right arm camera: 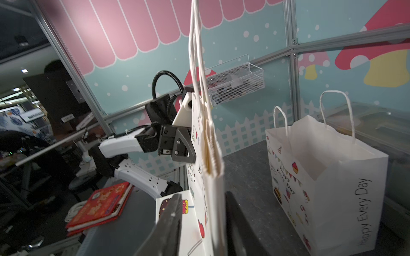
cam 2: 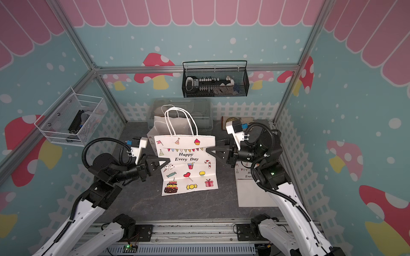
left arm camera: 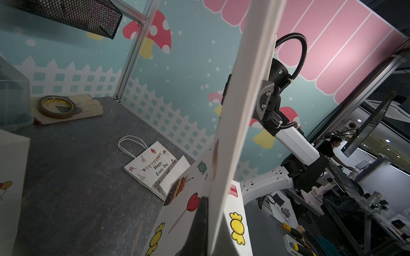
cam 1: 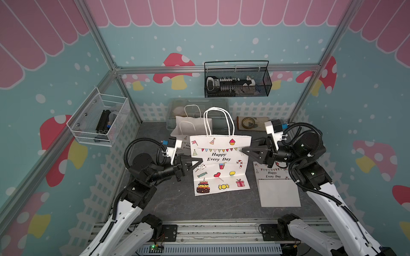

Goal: Put away the paper bag
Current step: Press the paper bag.

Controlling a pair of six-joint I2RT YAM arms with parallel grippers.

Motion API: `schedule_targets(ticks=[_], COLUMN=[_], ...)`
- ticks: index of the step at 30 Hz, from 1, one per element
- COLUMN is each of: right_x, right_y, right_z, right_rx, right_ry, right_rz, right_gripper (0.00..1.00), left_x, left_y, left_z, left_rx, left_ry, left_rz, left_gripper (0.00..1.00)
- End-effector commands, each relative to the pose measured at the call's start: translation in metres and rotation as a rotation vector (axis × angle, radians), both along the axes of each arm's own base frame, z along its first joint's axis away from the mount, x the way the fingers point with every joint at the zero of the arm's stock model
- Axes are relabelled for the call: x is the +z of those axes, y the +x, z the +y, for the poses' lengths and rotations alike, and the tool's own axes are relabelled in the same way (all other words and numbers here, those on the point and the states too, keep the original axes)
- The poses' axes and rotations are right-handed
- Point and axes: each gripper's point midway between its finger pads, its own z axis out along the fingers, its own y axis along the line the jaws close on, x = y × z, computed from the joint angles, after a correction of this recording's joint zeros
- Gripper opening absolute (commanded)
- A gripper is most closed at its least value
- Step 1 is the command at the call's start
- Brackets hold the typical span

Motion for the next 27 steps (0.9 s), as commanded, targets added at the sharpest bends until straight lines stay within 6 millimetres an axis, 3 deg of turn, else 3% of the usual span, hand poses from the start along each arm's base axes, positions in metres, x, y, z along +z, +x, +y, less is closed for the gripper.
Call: schedule_targets(ticks=[1, 4, 13, 16, 23, 27], right_x=[-0.014, -0.02, -0.023, -0.021, -0.01, -0.003], right_y=[-0.008, -0.011, -0.012, -0.011, -0.009, -0.009], right_z=[0.0, 0.0, -0.001, -0.001, -0.003, -0.003], right_rx=[0.038, 0.05, 0.048, 0.031, 0.006, 0.005], right_ry=[-0.013, -0.02, -0.027, -0.023, -0.009, -0.003], right_rz=[0.02, 0.03, 0.042, 0.04, 0.023, 0.016], right_gripper=[0.45, 0.37, 0.01, 0.0, 0.0, 0.0], left_x=[0.018, 0.022, 0.017, 0.013, -0.001, -0.015], left_y=[-0.005, -0.006, -0.004, -0.003, -0.008, -0.011], left_z=[0.001, 0.001, 0.001, 0.0, -0.004, -0.006], left_rx=[-0.01, -0.015, -0.012, -0.009, -0.068, -0.092], left_ry=[-0.055, -0.068, -0.062, -0.048, -0.013, -0.002], left_rz=[-0.036, -0.036, -0.024, -0.017, 0.013, 0.044], left_gripper=[0.0, 0.0, 0.0, 0.0, 0.32, 0.36])
